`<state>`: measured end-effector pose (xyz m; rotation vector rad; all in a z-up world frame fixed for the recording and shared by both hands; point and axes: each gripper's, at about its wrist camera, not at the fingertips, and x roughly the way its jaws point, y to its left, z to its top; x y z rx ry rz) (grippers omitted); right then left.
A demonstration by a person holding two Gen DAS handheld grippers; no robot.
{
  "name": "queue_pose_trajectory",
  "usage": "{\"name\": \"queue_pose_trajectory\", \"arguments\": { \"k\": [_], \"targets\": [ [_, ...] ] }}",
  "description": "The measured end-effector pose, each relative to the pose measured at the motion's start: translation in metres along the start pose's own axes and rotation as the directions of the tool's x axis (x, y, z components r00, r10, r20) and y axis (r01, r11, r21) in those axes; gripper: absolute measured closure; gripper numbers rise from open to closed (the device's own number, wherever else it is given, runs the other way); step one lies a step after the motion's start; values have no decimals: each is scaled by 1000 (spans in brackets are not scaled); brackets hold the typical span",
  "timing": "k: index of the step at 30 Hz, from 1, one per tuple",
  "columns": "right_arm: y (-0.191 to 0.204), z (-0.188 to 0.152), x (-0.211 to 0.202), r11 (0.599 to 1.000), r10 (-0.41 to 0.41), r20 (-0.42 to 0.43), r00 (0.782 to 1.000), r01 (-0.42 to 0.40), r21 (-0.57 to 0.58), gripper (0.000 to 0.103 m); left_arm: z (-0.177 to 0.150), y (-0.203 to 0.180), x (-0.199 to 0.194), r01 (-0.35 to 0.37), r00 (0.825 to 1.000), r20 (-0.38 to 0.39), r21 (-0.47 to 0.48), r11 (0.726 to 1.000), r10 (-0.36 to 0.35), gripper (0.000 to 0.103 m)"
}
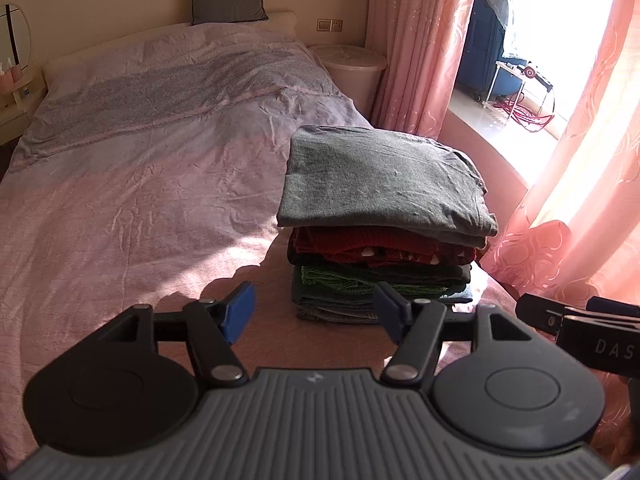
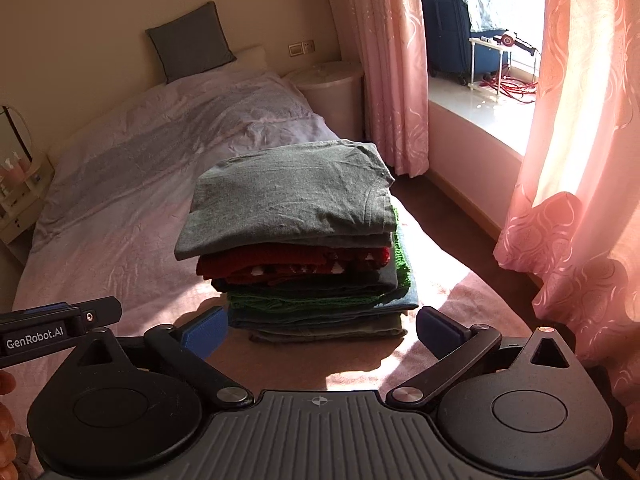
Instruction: Fold clothes
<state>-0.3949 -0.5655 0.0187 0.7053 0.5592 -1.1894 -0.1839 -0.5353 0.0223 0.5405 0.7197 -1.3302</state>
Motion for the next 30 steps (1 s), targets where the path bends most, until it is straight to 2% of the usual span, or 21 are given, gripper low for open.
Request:
{"name": "queue_pose_trajectory", "arguments": {
  "k": [4,7,11,14,19,25,30],
  "targets": [
    [11,-11,-22,1000,-10,10,1000,10,-6,1,-8,8,-23,-29,999,29,6,1000,29,38],
    [19,-18,-34,1000,-10,19,1000,10,-5,1,-15,12,-41,-43,998,54,6,999,43,32],
    [26,-28,-51,999,-43,38,998,44,-28,1,-25,18,-66,-21,996,89,-44,999,24,25],
    [26,-36,-64,997,-57,70,996,60,-40,0,-32,15,-77,-9,996,87,-21,1000,11,24],
    [23,-45,-81,998,-59,92,994,61,-25,0,-42,6,-84,-23,998,66,55,998,19,23],
    [26,-52,-87,997,-66,87,994,70,-42,0,-48,4,-89,-17,997,71,59,998,13,23],
    [29,-54,-80,992,-100,68,993,105,-67,1,-49,2,-83,-53,996,80,76,996,47,23]
  ]
}}
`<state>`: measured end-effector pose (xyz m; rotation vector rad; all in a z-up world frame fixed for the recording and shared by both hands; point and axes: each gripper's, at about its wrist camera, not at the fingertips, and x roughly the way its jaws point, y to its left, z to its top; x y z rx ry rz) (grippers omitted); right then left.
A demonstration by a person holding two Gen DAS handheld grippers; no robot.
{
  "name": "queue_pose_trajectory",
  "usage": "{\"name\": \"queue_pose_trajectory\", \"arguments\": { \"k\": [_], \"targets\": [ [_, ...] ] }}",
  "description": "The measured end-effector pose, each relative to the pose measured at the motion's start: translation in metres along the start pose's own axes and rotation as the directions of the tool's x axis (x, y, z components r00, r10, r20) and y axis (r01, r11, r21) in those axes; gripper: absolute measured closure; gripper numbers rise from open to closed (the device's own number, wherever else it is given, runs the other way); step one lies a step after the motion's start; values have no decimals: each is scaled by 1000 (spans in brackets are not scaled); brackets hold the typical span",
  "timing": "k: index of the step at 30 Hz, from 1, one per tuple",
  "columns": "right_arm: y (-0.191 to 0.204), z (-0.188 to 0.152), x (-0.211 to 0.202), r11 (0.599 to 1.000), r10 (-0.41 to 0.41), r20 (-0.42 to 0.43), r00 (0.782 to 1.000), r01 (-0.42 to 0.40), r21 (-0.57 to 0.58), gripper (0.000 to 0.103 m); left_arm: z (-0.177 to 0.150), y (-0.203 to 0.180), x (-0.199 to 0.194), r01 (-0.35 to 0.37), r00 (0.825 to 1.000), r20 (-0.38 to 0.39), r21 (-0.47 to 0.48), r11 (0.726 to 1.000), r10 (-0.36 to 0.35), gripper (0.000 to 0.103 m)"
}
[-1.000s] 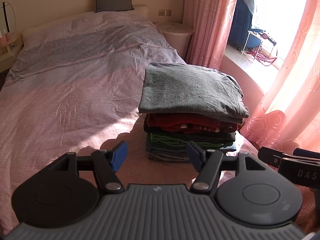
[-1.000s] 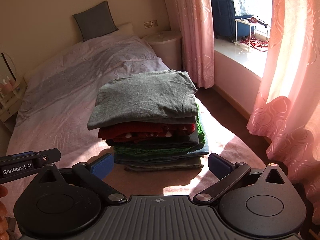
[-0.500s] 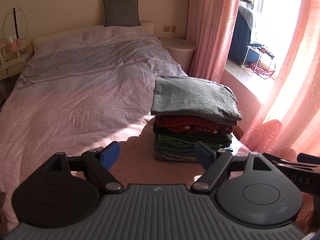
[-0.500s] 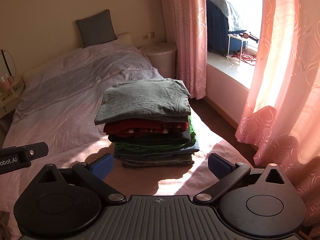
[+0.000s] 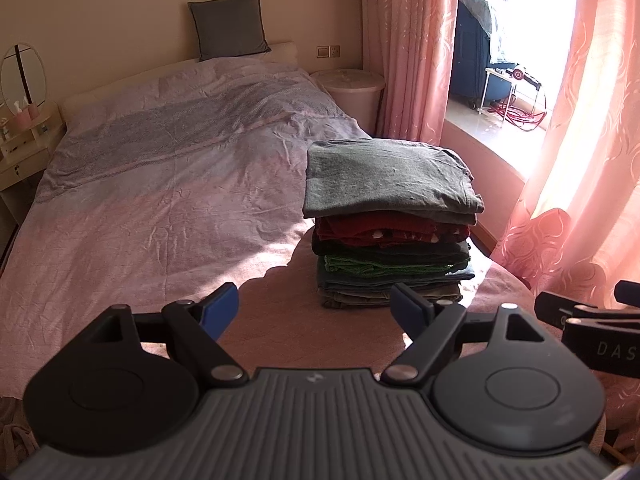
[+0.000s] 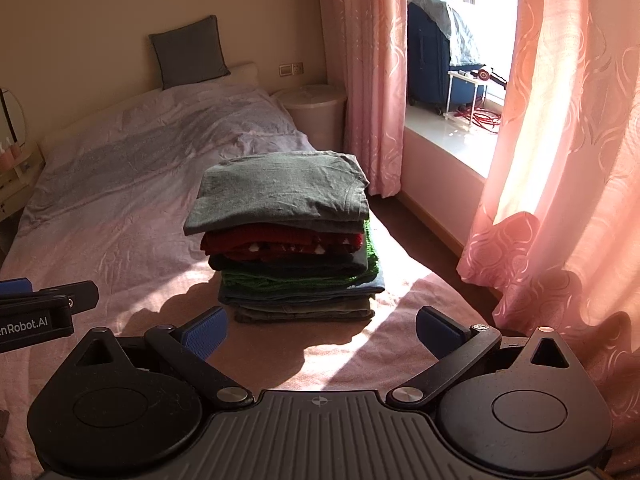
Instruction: Fold clothes
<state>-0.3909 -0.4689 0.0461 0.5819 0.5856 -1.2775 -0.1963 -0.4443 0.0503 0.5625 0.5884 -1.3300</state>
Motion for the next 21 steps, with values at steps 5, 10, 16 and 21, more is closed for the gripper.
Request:
{"name": "queue_pose_trajectory", "arguments": {
  "k": [5,10,16,21],
  "targets": [
    [0,-2,14,1000,-9,-28,1000,9,-13,1,-1,-3,11,-7,1000,-18,11,1000,7,23],
    [0,-1,29,1000,-11,-66,998,9,-24,1,-1,-5,23,10,998,-55,-6,1000,-10,23],
    [-4,1,50,999,-4,-104,995,0,-37,1,-4,-11,43,9,996,-94,-2,1000,-9,23],
    [-8,1,67,999,4,-137,991,-9,-35,1,-5,-15,60,10,992,-126,-8,1000,-11,23]
  ]
}}
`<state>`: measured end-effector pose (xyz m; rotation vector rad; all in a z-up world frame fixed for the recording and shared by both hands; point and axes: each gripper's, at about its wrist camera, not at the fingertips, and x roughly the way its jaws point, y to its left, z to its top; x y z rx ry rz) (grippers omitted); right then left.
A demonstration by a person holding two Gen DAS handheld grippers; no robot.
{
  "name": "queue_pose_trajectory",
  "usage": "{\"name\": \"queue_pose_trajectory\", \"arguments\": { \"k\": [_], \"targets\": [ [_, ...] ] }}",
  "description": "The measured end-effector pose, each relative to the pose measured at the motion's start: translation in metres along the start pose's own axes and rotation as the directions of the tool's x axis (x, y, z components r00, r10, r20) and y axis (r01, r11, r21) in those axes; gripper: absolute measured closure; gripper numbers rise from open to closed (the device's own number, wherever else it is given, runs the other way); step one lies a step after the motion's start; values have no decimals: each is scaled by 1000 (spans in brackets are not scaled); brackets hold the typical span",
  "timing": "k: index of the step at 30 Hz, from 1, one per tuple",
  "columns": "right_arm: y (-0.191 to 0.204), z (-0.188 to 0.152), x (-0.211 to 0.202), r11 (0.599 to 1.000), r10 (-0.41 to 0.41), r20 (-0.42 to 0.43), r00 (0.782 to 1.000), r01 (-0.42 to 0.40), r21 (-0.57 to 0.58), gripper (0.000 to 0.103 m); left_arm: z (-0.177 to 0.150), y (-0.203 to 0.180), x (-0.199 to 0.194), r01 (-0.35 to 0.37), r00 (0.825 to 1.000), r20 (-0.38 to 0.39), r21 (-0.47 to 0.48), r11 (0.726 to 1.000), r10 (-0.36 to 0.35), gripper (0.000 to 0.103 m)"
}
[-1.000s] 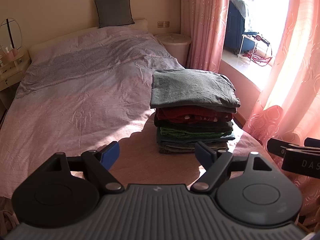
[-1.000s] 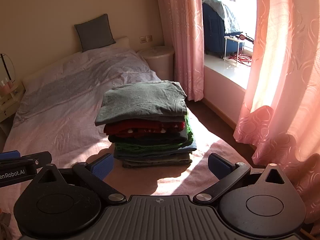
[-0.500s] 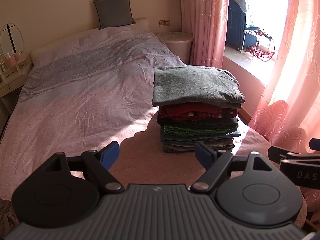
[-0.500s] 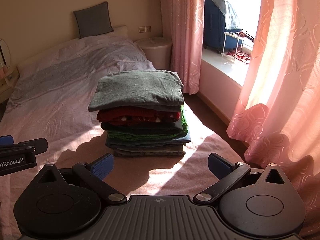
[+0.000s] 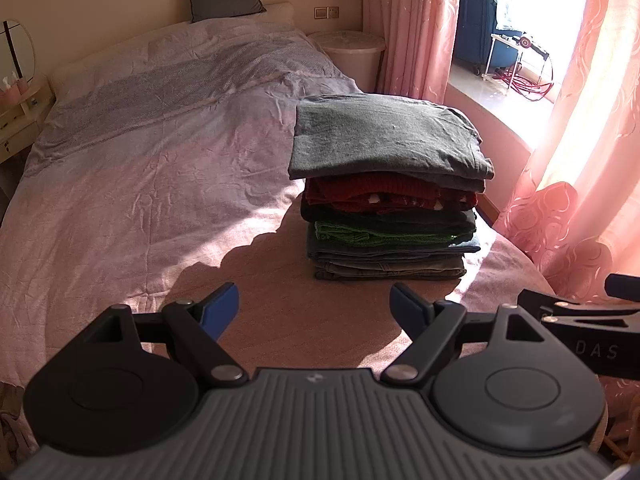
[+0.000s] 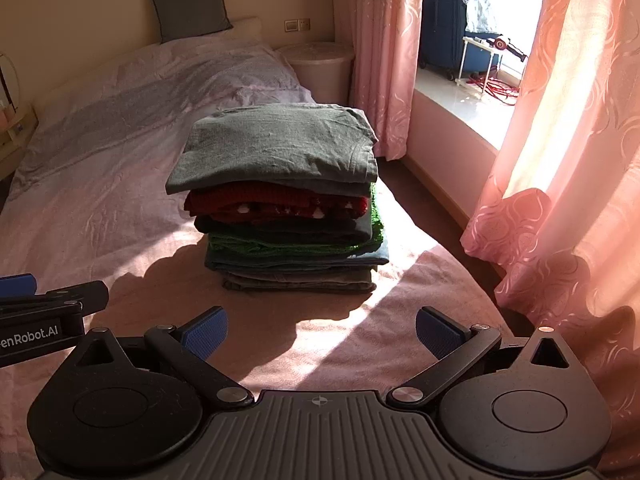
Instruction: Fold clothes
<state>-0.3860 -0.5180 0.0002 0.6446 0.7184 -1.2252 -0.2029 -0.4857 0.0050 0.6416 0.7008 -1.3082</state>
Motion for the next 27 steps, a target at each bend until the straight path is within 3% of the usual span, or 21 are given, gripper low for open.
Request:
{"name": "queue_pose_trajectory", "arguments": {
  "k": [27],
  "targets": [
    [-23,15,73,1000,1,-126,992,-1,-3,1,5,-21,74,-4,992,-127,1,1000,4,23]
  ]
}}
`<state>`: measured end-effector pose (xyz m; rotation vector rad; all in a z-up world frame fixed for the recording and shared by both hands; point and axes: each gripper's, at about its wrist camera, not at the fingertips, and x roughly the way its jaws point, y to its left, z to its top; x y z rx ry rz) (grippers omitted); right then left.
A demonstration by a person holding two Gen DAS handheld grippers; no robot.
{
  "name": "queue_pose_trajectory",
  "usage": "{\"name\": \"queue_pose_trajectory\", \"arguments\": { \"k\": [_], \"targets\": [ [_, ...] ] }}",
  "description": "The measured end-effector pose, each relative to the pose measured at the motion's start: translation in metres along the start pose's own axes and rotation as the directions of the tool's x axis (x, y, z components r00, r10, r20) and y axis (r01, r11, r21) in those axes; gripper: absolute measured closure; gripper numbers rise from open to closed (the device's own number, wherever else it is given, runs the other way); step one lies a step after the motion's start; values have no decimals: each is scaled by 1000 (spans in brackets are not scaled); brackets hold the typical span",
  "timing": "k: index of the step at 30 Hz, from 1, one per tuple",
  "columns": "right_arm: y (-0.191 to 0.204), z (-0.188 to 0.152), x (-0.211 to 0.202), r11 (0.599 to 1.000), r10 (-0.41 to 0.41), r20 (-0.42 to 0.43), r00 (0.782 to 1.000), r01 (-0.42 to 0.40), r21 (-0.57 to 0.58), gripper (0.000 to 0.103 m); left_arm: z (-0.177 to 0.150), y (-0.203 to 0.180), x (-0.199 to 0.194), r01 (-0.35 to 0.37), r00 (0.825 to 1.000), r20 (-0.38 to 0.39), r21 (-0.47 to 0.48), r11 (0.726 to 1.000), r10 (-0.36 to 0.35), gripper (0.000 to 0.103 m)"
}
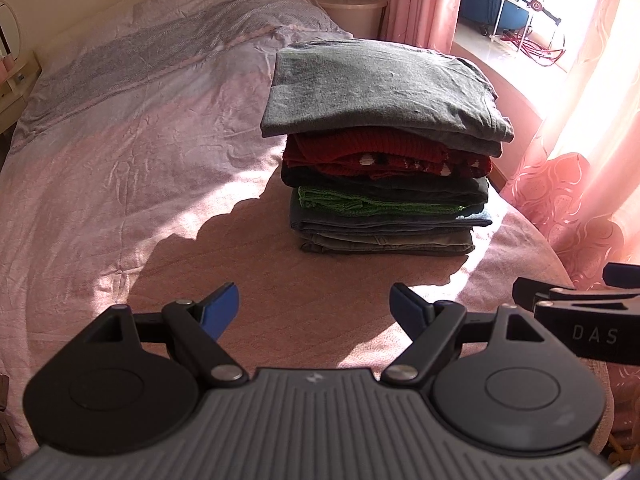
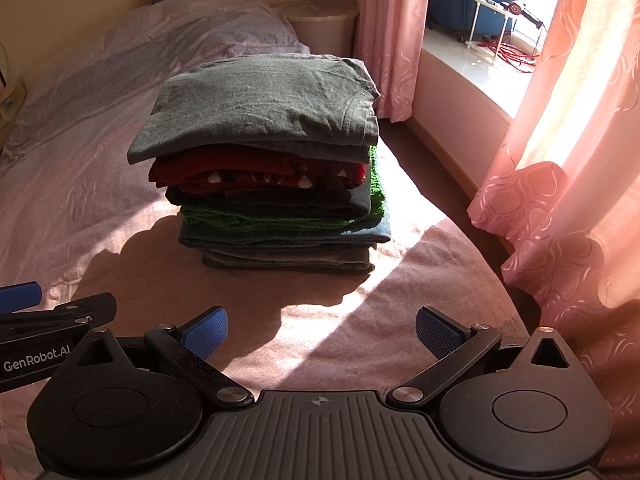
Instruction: Fold clothes
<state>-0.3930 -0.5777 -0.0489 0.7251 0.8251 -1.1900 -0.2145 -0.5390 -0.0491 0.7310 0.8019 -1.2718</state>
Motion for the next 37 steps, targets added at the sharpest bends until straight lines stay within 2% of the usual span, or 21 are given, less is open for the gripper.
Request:
{"name": "queue_pose_trajectory", "arguments": {
  "k": [27,37],
  "targets": [
    [-4,18,51,1000,4,-72,997,-6,-24,1,14,-2,48,-1,998,-67,-14,1000,0,23],
    [-7,26,62,999,8,-82,997,-11,-38,1,23,-9,56,3,999,-54,-13,1000,-4,23]
  ]
}}
